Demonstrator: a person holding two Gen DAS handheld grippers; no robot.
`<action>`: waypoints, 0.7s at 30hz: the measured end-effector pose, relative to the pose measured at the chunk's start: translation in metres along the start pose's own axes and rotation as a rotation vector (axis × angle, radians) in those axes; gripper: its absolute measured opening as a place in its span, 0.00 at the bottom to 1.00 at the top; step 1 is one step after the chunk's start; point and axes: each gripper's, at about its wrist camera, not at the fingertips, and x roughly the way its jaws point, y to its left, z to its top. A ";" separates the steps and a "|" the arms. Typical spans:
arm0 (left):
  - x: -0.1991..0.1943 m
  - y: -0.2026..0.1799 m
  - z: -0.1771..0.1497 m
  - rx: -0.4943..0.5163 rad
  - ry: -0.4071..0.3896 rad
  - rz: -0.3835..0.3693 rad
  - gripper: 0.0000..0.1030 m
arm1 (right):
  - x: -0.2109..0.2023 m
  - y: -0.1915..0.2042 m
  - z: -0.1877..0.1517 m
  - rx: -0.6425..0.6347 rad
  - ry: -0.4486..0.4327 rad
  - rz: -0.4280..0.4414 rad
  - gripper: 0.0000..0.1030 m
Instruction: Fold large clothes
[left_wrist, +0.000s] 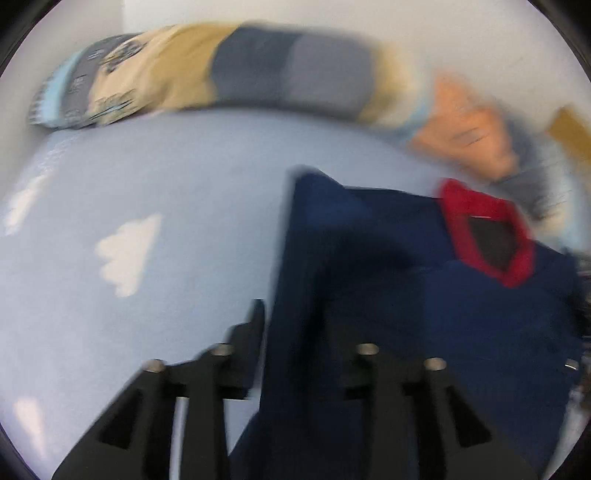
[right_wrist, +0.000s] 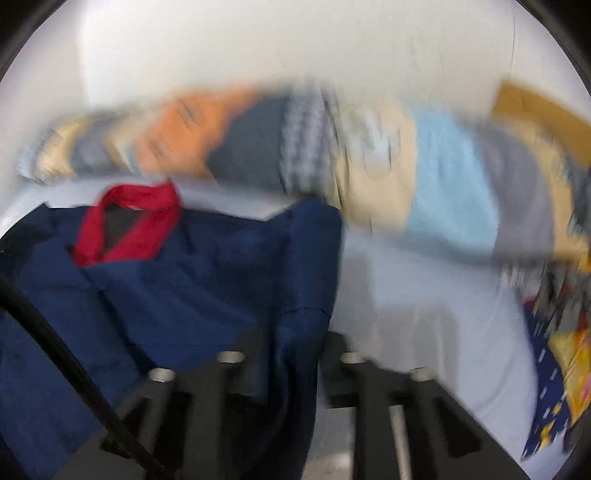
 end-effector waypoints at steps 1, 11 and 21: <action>0.008 0.006 -0.004 0.004 0.002 0.050 0.32 | 0.018 -0.008 -0.008 0.026 0.066 -0.053 0.41; -0.058 0.034 -0.066 0.078 -0.126 -0.181 0.43 | -0.065 0.024 -0.049 0.003 -0.110 0.221 0.44; -0.079 0.032 -0.123 0.017 -0.009 -0.164 0.50 | -0.077 0.040 -0.091 0.137 0.054 0.220 0.51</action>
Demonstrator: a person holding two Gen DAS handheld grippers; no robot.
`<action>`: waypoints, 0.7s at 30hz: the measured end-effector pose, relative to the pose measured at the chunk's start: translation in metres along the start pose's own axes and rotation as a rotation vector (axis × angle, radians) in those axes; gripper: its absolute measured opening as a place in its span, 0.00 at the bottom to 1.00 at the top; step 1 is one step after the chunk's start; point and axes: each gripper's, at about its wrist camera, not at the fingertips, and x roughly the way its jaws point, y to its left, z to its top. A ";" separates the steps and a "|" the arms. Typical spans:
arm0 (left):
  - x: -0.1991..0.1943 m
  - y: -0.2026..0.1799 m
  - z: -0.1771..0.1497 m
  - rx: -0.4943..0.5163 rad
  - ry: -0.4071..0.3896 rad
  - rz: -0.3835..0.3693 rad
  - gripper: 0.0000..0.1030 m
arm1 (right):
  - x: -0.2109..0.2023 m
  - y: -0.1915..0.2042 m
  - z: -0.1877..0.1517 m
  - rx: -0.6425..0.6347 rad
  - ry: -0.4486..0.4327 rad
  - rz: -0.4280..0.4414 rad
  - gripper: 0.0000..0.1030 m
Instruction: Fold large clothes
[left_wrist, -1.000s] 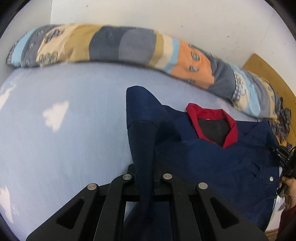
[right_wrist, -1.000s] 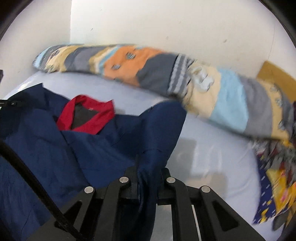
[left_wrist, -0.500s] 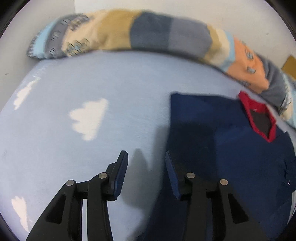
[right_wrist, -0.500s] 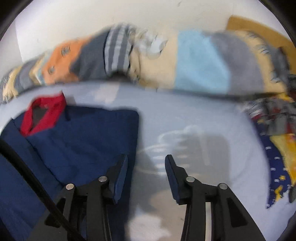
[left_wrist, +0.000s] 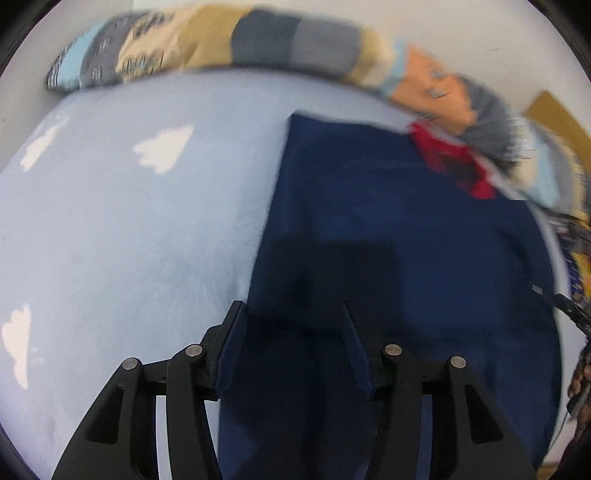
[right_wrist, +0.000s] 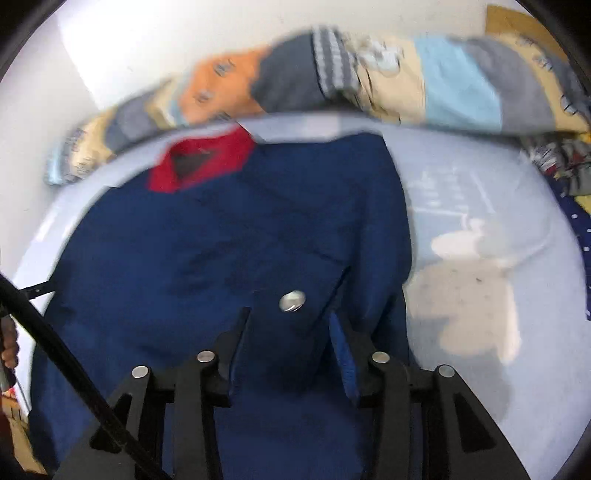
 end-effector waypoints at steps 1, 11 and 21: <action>-0.021 -0.006 -0.011 0.016 -0.027 -0.017 0.50 | -0.011 0.010 -0.010 -0.034 0.017 0.013 0.54; -0.023 -0.046 -0.132 0.093 0.130 0.010 0.59 | -0.040 0.061 -0.118 -0.167 0.190 -0.017 0.55; -0.087 -0.036 -0.180 0.034 0.004 -0.025 0.65 | -0.108 0.050 -0.163 -0.112 0.101 0.078 0.64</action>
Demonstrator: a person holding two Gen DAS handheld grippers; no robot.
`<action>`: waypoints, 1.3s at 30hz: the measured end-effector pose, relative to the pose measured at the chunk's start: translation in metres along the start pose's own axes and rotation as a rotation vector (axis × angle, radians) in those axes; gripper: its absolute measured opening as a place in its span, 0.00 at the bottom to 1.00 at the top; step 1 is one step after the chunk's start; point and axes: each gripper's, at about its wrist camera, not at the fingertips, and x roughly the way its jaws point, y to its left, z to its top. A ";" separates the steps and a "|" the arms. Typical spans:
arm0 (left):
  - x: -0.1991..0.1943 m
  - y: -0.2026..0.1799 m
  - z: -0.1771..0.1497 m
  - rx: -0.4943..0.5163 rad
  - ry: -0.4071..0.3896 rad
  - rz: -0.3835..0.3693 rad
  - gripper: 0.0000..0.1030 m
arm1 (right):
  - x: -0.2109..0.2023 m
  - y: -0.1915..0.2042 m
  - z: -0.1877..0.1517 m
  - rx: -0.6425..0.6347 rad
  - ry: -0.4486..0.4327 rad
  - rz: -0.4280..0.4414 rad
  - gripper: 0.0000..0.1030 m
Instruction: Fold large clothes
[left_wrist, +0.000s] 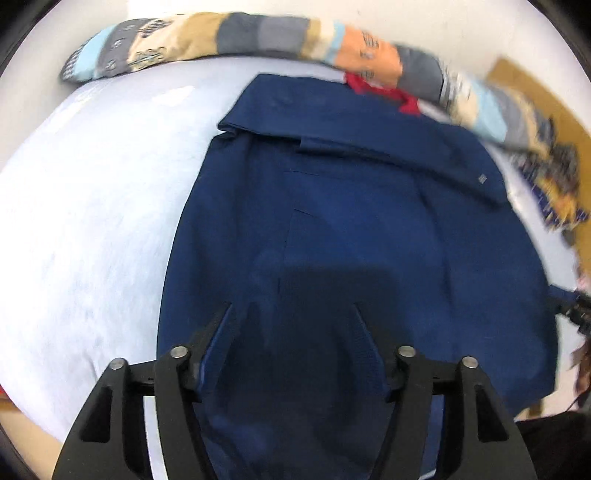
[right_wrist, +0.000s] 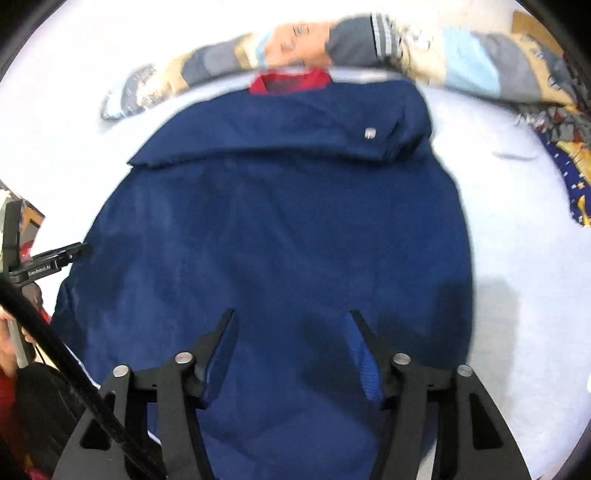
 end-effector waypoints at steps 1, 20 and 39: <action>-0.001 0.001 -0.008 -0.024 0.003 -0.004 0.65 | -0.005 0.002 -0.006 -0.019 -0.004 -0.028 0.64; 0.021 -0.059 -0.072 0.098 -0.002 0.163 0.76 | 0.037 0.104 -0.075 -0.250 0.047 -0.147 0.72; 0.037 -0.058 -0.084 0.057 0.014 0.200 1.00 | 0.055 0.103 -0.103 0.023 0.011 -0.146 0.98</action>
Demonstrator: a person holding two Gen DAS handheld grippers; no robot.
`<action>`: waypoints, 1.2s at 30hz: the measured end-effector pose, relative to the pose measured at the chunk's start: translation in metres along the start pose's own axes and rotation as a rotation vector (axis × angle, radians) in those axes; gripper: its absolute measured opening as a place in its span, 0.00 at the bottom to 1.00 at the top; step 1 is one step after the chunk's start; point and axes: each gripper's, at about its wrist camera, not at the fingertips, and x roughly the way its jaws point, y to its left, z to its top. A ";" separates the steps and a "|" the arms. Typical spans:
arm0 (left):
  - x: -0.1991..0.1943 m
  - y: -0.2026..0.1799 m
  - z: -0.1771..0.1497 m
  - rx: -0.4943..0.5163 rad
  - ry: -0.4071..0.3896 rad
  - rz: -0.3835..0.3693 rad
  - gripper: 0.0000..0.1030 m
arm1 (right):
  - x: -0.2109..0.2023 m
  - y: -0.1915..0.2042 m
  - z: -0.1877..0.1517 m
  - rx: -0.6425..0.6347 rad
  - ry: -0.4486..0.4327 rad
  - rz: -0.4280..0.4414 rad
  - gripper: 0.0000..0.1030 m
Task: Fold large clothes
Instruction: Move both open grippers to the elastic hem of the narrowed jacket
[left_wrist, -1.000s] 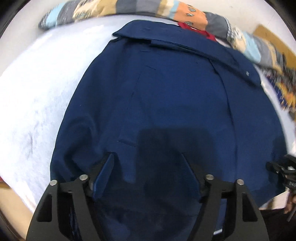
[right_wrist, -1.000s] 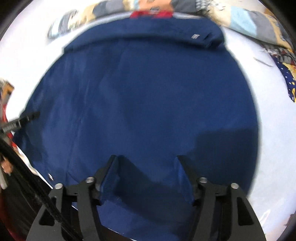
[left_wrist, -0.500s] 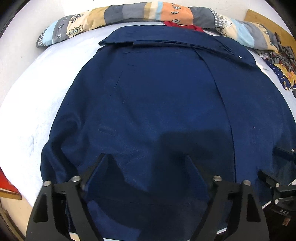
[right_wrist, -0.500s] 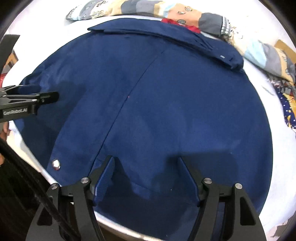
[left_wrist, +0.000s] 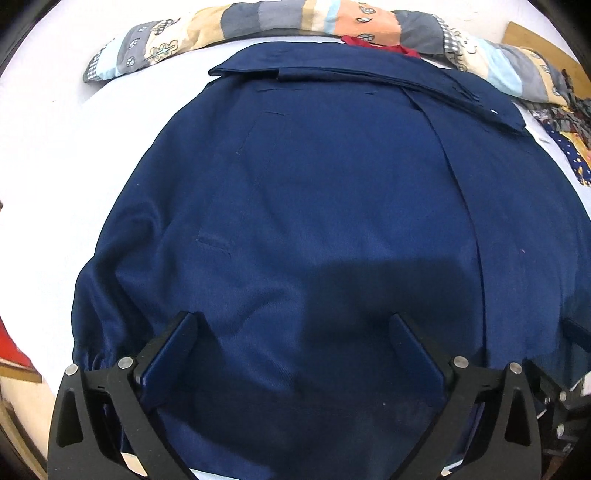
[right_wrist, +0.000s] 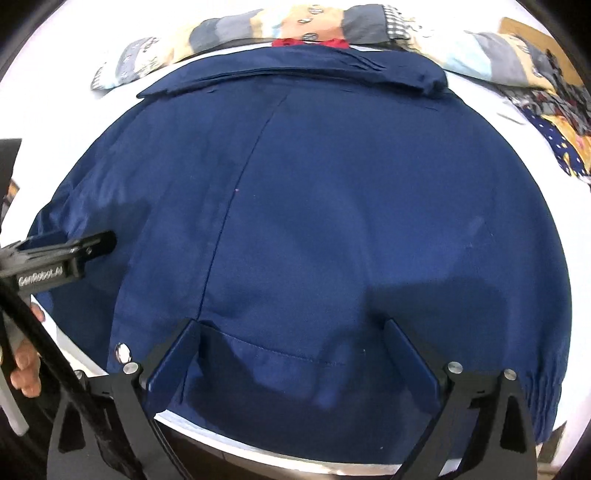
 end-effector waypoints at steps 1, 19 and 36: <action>-0.001 0.000 -0.001 0.012 -0.002 -0.005 1.00 | 0.001 0.002 0.002 0.013 0.012 -0.015 0.99; -0.020 0.001 0.002 -0.035 0.075 -0.121 1.00 | -0.067 -0.042 0.028 0.111 -0.124 0.305 0.90; -0.038 0.127 0.011 -0.189 0.039 -0.159 1.00 | -0.052 -0.209 -0.029 0.512 -0.047 0.441 0.68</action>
